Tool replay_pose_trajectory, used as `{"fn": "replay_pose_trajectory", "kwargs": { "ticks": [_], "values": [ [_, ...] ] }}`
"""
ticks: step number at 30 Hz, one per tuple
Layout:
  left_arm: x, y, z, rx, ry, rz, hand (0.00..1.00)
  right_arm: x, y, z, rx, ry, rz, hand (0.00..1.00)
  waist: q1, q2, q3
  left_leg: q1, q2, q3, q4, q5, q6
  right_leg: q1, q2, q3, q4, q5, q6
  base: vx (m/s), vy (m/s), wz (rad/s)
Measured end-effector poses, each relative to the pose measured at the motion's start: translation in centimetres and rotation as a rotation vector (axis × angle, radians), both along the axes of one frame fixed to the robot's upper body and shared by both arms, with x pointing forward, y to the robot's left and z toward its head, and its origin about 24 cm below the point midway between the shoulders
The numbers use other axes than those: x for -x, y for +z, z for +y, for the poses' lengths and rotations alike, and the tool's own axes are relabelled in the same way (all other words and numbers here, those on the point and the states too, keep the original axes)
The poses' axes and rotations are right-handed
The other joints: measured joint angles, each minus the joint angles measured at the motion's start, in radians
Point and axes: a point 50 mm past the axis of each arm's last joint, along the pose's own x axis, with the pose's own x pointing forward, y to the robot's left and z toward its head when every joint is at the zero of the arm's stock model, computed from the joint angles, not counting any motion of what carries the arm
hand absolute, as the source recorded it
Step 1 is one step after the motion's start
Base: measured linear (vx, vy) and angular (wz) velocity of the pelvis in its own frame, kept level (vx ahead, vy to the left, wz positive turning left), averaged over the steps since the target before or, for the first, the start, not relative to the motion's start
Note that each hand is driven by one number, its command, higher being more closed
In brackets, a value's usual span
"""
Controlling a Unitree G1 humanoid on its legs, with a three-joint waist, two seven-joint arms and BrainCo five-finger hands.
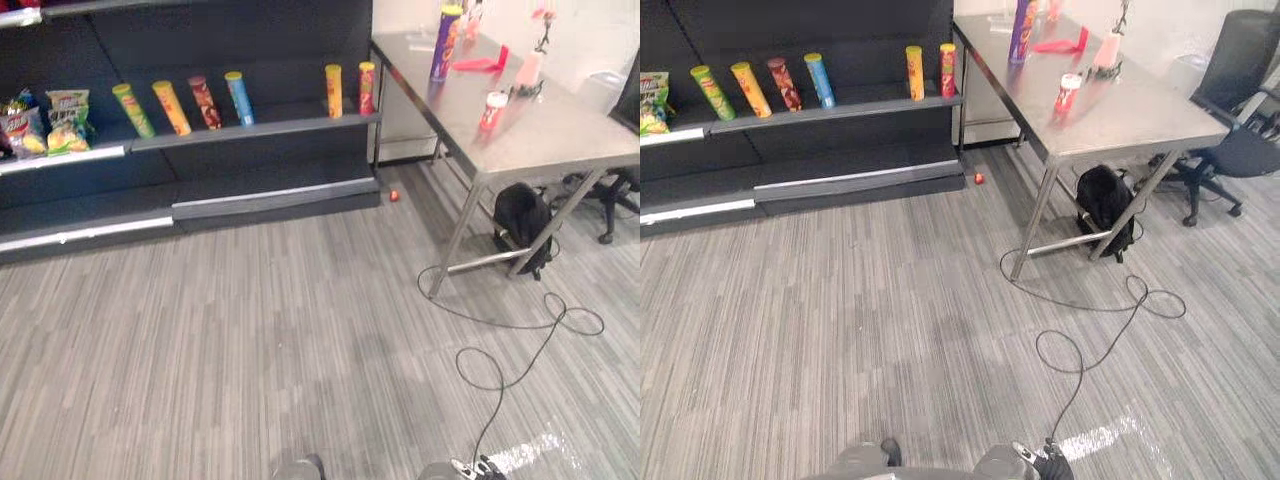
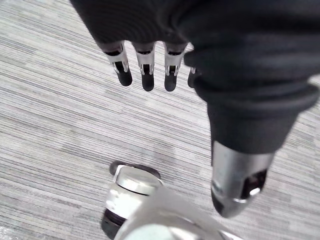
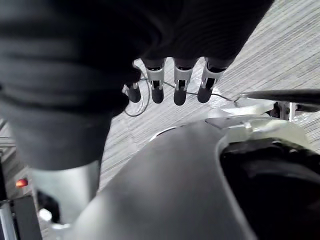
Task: Put the gum and the chips on the shelf.
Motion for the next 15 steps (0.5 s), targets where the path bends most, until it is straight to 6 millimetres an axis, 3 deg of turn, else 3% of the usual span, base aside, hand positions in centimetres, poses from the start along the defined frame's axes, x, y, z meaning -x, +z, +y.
{"fn": "replay_pose_trajectory", "kwargs": {
  "ticks": [1,2,4,6,7,8,9,11,15],
  "values": [
    [-0.2,0.1,0.4,-0.020,0.006,-0.005,0.00,-0.3,0.1,0.1,-0.002,0.006,-0.010,0.00,-0.001,-0.010,0.002,0.035,0.010,-0.001,-0.013,-0.013,0.010,-0.060,0.015,-0.056,0.083,-0.150,-0.034,0.39,-0.100,-0.10],
    [-0.7,0.2,0.5,-0.025,0.014,-0.009,0.00,-0.5,0.2,0.1,0.001,0.012,-0.022,0.00,-0.009,-0.004,0.003,0.057,0.029,0.000,-0.019,-0.027,0.011,-0.112,0.051,-0.126,0.104,-0.241,-0.074,0.32,-0.097,-0.06],
    [-1.6,0.2,0.3,-0.023,0.003,-0.030,0.00,-0.9,0.4,-0.1,0.012,0.015,-0.049,0.00,-0.026,0.014,0.010,0.087,0.070,0.001,-0.028,-0.048,0.005,-0.183,0.113,-0.228,0.027,-0.279,-0.121,0.36,-0.128,0.10],
    [-3.2,0.3,0.3,-0.023,-0.005,-0.067,0.00,-0.7,0.6,-0.2,0.028,0.009,-0.064,0.00,-0.026,0.021,0.016,0.132,0.098,-0.002,-0.042,-0.072,-0.002,-0.249,0.170,-0.255,-0.242,-0.234,-0.104,0.43,-0.181,0.23],
    [-3.5,0.3,0.3,-0.026,-0.015,-0.076,0.00,-0.3,0.5,-0.1,0.030,0.003,-0.059,0.00,-0.023,0.018,0.016,0.153,0.098,-0.007,-0.044,-0.080,-0.020,-0.246,0.187,-0.226,-0.426,-0.160,-0.096,0.50,-0.231,0.51],
    [-3.4,0.5,0.9,-0.036,-0.019,-0.077,0.00,0.4,0.4,0.4,0.026,-0.011,-0.050,0.00,-0.027,-0.006,0.013,0.189,0.082,-0.030,-0.043,-0.103,-0.052,-0.191,0.192,-0.171,-0.658,0.060,-0.071,0.60,-0.270,0.64],
    [-3.7,0.1,-0.3,0.003,-0.006,-0.079,0.00,0.3,0.5,-0.7,0.059,-0.024,-0.047,0.00,-0.021,0.035,0.029,0.210,0.115,-0.033,-0.036,-0.119,-0.069,-0.156,0.228,-0.187,-0.662,0.132,-0.133,0.57,-0.242,0.53],
    [-3.8,0.0,-1.6,0.045,0.014,-0.103,0.00,-0.4,0.9,-1.6,0.095,0.002,-0.067,0.00,-0.022,0.084,0.043,0.201,0.130,-0.026,-0.010,-0.114,-0.063,-0.138,0.238,-0.211,-0.616,0.052,-0.135,0.27,-0.102,0.37],
    [-3.8,-0.1,-1.9,0.054,0.017,-0.103,0.00,-0.5,1.0,-1.7,0.111,0.007,-0.051,0.00,-0.017,0.091,0.036,0.218,0.155,-0.024,0.109,-0.096,-0.049,-0.113,0.236,-0.230,-0.450,-0.112,-0.128,0.30,-0.149,0.14]
  ]
}}
